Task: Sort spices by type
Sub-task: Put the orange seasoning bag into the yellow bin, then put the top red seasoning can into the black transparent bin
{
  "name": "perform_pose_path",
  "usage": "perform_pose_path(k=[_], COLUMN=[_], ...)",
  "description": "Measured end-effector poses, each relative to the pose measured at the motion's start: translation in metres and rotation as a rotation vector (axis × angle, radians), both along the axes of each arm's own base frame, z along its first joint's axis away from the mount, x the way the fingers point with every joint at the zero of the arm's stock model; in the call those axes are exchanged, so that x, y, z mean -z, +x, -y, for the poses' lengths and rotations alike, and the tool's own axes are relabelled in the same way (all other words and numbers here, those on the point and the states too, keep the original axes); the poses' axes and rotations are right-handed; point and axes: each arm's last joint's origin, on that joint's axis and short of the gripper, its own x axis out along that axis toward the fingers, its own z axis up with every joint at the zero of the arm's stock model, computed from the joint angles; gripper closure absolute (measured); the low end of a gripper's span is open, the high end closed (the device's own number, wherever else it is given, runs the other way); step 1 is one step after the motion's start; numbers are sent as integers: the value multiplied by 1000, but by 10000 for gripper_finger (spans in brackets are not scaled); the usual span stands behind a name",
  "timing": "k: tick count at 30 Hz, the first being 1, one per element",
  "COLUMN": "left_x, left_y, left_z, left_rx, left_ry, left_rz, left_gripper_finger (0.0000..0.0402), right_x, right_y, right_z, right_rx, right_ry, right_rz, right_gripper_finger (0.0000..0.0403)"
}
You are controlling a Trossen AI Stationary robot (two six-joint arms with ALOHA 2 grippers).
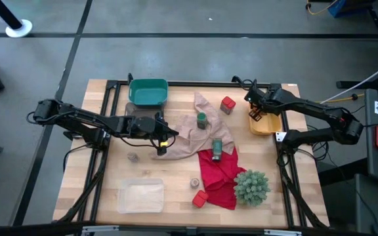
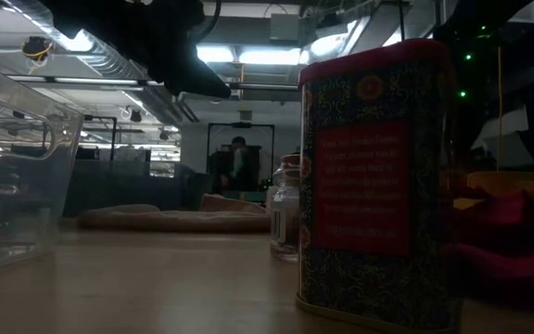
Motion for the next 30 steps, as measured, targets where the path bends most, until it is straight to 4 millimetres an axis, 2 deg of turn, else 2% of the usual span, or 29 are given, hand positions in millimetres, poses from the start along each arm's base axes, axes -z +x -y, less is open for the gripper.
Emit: perform_pose_path(k=[8,17,21,25,30], left_x=[0,0,0,0,0], left_y=[0,0,0,0,0], left_z=[0,0,0,0,0], left_rx=[0,0,0,0,1], left_ry=[0,0,0,0,0], left_rz=[0,0,0,0,0], left_gripper_finger=[401,401,401,401,401], right_x=[0,0,-1,-13,-38], right_y=[0,0,-1,-2,0], right_z=[0,0,-1,-2,0], right_rx=[-1,-2,-19,-52,-42], right_ry=[2,7,23,40,27], right_rz=[1,3,-26,-61,-27], right_gripper_finger=[377,267,236,223,221])
